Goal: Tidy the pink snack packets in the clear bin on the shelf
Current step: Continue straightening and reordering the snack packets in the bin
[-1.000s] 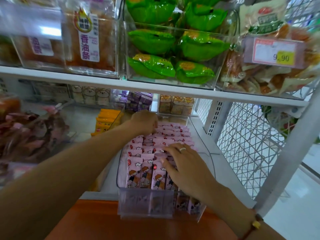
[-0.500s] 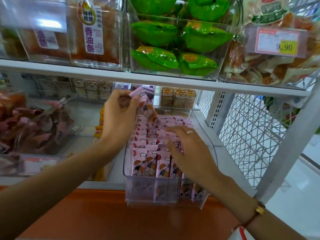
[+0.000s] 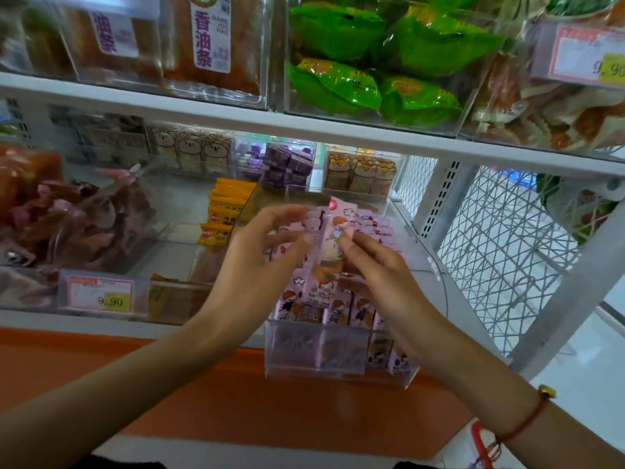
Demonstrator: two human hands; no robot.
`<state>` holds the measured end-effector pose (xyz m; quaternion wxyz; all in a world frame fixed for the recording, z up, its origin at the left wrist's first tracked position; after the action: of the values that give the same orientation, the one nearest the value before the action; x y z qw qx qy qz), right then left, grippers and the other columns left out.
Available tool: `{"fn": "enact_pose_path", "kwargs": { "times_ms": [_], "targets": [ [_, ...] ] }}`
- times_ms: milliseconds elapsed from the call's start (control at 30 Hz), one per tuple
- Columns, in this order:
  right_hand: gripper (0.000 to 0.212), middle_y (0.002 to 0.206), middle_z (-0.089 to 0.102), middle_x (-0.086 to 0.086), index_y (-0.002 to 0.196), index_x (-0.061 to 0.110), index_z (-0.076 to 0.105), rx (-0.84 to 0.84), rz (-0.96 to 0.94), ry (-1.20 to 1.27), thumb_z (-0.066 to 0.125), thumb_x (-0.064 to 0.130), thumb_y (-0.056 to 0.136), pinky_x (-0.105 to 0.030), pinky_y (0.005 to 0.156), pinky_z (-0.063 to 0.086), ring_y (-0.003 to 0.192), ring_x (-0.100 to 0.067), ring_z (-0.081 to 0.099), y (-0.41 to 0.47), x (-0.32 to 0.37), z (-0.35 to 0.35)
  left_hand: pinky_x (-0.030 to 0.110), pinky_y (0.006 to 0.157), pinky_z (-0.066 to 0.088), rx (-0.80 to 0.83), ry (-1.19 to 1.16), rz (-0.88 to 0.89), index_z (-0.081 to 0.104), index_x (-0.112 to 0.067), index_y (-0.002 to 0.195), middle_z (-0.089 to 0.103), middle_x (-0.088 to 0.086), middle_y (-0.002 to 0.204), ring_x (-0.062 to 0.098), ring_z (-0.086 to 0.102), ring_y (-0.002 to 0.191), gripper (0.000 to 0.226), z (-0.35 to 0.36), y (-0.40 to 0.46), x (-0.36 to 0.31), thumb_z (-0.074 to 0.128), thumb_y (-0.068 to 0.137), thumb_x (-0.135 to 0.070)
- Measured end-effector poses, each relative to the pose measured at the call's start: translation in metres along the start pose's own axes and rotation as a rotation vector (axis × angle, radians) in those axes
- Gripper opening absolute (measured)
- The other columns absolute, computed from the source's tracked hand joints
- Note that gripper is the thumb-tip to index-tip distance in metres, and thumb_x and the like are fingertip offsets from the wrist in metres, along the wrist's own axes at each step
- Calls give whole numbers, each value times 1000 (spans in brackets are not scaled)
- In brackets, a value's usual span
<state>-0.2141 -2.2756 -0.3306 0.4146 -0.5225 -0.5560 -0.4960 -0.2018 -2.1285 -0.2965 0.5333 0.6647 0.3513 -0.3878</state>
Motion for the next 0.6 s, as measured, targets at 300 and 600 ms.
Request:
{"fn": "enact_pose_path", "kwargs": {
  "times_ms": [300, 600],
  "targets": [
    [38, 98, 73, 1, 121, 21, 60, -79, 21, 81, 63, 37, 86, -35, 91, 53, 93, -13, 69, -2, 0, -9, 19, 78, 52, 81, 293, 142, 51, -32, 118, 53, -21, 119, -4, 53, 106, 47, 20, -11, -14, 75, 78, -29],
    [35, 106, 69, 5, 112, 23, 64, 2, -33, 154, 58, 38, 81, -36, 99, 45, 109, -11, 61, -6, 14, -6, 21, 100, 46, 191, 280, 154, 49, -28, 127, 56, -17, 128, -4, 50, 120, 36, 33, -13, -15, 55, 94, -16]
  ]
}}
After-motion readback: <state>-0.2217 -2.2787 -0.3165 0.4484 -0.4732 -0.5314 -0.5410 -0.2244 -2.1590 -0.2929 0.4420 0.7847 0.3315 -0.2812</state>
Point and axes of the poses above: each hand's wrist, its own y-axis towards the middle knuckle, its own z-axis out of the palm, x = y × z, the point moved 10 cm from there along y, towards the middle knuckle
